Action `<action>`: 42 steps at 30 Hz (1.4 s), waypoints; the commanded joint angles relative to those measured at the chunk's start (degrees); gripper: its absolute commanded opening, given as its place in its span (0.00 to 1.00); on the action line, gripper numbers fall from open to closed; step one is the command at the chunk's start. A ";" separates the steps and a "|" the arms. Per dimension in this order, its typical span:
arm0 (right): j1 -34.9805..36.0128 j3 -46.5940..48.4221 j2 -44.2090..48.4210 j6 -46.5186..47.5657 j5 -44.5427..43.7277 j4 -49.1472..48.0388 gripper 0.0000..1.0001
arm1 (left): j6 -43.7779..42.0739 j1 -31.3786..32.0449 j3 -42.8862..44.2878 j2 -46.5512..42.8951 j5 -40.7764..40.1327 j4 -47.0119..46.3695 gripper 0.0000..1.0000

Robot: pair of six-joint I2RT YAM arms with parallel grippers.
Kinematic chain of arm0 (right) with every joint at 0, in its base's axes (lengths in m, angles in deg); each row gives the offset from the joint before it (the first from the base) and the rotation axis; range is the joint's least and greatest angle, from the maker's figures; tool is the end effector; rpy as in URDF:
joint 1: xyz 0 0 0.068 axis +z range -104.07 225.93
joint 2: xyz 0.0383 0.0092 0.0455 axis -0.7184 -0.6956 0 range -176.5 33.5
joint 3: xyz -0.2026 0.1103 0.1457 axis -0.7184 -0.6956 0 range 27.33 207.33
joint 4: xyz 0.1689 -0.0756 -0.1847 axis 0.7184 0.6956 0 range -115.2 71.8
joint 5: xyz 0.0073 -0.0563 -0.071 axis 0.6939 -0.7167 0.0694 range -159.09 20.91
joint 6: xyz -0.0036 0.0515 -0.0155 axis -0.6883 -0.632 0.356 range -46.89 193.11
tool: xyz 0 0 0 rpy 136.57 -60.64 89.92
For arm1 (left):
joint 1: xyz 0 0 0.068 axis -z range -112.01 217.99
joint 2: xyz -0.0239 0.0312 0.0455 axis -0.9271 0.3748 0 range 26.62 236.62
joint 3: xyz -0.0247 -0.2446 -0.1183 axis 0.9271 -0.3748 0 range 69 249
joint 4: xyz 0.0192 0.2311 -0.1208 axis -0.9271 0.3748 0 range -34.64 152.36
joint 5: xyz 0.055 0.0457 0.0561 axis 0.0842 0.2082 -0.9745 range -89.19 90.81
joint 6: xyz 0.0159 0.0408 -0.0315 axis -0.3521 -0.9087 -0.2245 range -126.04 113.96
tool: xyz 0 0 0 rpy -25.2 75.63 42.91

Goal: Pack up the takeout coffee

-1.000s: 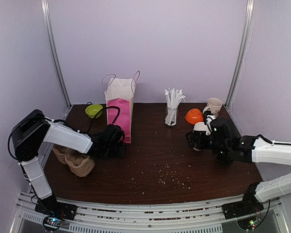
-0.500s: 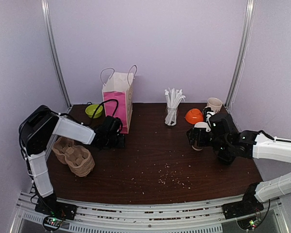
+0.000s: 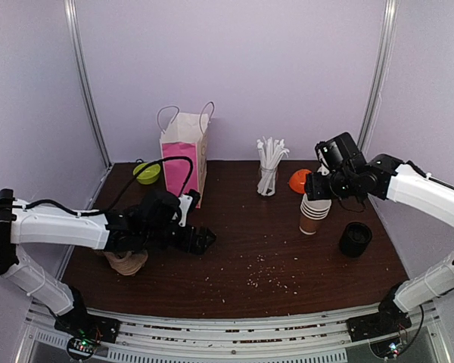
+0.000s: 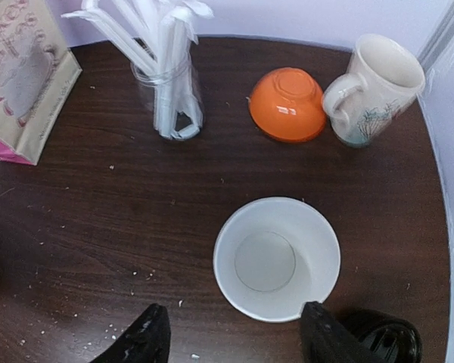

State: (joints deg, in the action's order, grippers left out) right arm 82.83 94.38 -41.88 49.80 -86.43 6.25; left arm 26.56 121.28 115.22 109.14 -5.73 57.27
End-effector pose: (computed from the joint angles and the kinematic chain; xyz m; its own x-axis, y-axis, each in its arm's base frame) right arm 0.2363 0.1641 0.3238 -0.6241 0.0038 -0.7813 -0.1557 0.9793 0.1292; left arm 0.1853 -0.2416 0.2110 -0.7118 0.0592 -0.6999 0.4267 0.8279 -0.3639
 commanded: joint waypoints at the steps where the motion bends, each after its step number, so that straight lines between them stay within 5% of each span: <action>1: -3.18 2.80 -3.47 3.88 4.23 8.93 0.55 | -1.85 2.87 -1.00 -5.16 2.28 2.56 0.91; 16: -4.36 8.98 -15.07 6.50 7.09 8.92 0.50 | -2.76 2.87 -1.46 -8.95 1.27 3.09 0.88; 29: -4.74 10.12 -18.06 7.80 8.22 10.59 0.16 | -0.86 2.86 -3.48 -8.06 1.71 1.59 0.86; 38: -4.73 10.30 -18.40 8.75 7.71 11.93 0.00 | -1.13 2.87 -3.46 -8.07 1.43 1.60 0.86; 42: -4.72 11.60 -18.09 8.81 6.70 12.98 0.00 | -0.94 2.86 -3.25 -7.90 1.36 1.60 0.86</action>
State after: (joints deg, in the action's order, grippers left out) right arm 78.31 103.53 -59.54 58.31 -78.13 16.41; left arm 25.34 124.39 112.36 100.77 -4.42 61.43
